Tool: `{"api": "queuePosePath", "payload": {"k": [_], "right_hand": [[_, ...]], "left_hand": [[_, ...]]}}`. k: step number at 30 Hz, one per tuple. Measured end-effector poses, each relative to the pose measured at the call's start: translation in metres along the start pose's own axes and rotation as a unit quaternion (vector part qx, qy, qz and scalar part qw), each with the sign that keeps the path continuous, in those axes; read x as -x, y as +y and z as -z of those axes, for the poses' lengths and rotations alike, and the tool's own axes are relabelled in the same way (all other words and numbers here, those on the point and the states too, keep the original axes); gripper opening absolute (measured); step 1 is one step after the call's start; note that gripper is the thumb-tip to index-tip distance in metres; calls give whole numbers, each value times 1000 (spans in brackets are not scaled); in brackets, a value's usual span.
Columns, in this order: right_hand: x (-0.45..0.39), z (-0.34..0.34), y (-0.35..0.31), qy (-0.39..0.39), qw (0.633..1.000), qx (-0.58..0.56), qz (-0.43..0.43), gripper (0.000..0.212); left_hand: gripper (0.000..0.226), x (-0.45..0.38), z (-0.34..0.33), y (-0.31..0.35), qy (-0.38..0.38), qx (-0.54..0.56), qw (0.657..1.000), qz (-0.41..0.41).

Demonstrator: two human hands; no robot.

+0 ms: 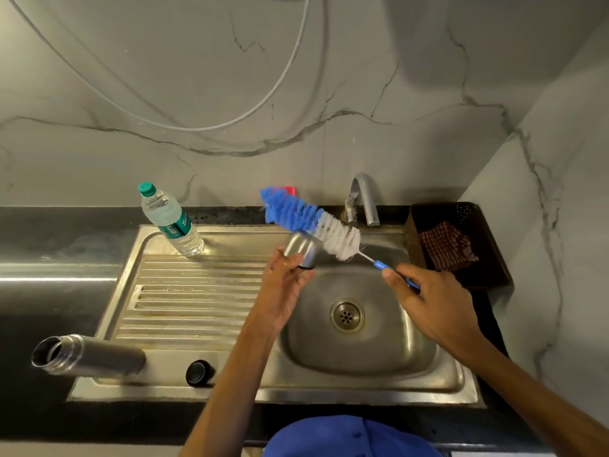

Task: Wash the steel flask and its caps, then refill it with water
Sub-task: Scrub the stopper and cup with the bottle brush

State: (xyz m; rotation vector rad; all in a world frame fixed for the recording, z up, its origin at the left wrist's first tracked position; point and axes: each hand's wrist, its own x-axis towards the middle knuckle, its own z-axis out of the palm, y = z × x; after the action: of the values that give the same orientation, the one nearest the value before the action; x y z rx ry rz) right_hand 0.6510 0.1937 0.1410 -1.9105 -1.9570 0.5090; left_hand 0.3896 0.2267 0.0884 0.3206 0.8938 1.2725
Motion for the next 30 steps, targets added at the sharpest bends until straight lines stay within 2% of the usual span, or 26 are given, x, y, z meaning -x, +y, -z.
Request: {"api": "queuePosePath", "payload": {"k": [2, 4, 8, 10, 13, 15, 19, 21, 23, 25, 27, 30], "right_hand": [[8, 2, 3, 2, 1000, -12, 13, 26], [15, 3, 4, 6, 999, -23, 23, 26], [5, -3, -2, 7, 1000, -11, 7, 28], [1, 0, 0, 14, 1000, 3, 7, 32], [12, 9, 5, 27, 999, -4, 36, 26], [17, 4, -1, 12, 999, -8, 38, 31], [-1, -5, -14, 11, 1000, -17, -5, 44], [-3, -2, -11, 2, 1000, 11, 6, 44], [3, 1, -9, -5, 1000, 22, 14, 40], [2, 4, -12, -10, 999, 42, 15, 40], [-12, 9, -17, -10, 995, 91, 28, 42], [-53, 25, -32, 27, 970, 234, 65, 41]], "left_hand": [[62, -7, 15, 12, 11, 11, 999, -32], [64, -9, 21, 15, 10, -8, 999, -41], [56, 5, 0, -7, -53, -117, 991, -24], [54, 2, 0, -2, -27, -105, 993, -38], [46, -8, 11, 22, 31, -89, 994, -61], [43, -4, 9, 22, 3, -135, 989, -62], [57, 9, -6, 0, -108, -225, 966, -65], [59, 8, 2, 7, -78, -229, 968, -71], [60, 3, 18, 22, 11, -186, 980, -73], [60, 1, 35, 34, 62, -168, 981, -76], [62, 4, 49, 40, 62, -226, 969, -75], [56, 13, 73, 47, 53, -362, 926, -92]]}}
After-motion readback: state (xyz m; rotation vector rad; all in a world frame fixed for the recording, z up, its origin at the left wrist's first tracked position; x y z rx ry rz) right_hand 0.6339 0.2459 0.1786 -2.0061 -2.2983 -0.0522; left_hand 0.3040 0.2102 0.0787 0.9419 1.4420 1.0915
